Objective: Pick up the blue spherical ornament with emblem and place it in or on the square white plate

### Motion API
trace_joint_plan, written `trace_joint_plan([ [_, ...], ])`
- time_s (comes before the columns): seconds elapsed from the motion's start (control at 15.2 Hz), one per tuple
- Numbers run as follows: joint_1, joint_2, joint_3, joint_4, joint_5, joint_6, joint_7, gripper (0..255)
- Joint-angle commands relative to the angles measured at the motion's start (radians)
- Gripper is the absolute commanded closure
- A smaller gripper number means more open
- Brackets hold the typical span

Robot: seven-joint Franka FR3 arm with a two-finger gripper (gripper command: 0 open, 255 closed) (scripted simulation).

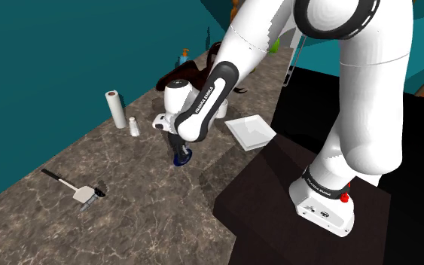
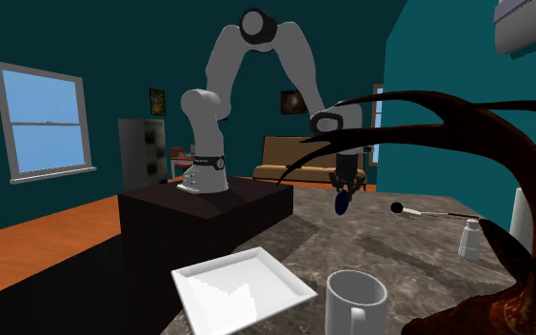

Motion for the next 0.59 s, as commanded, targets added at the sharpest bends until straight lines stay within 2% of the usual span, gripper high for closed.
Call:
trace_joint_plan([
  [0.0, -0.003, -0.026, 0.004, -0.005, 0.004, -0.021, -0.002, 255],
  [0.26, -0.007, -0.068, 0.009, -0.012, 0.010, -0.055, -0.006, 255],
  [0.53, -0.089, -0.124, 0.003, -0.106, 0.030, -0.021, -0.107, 255],
])
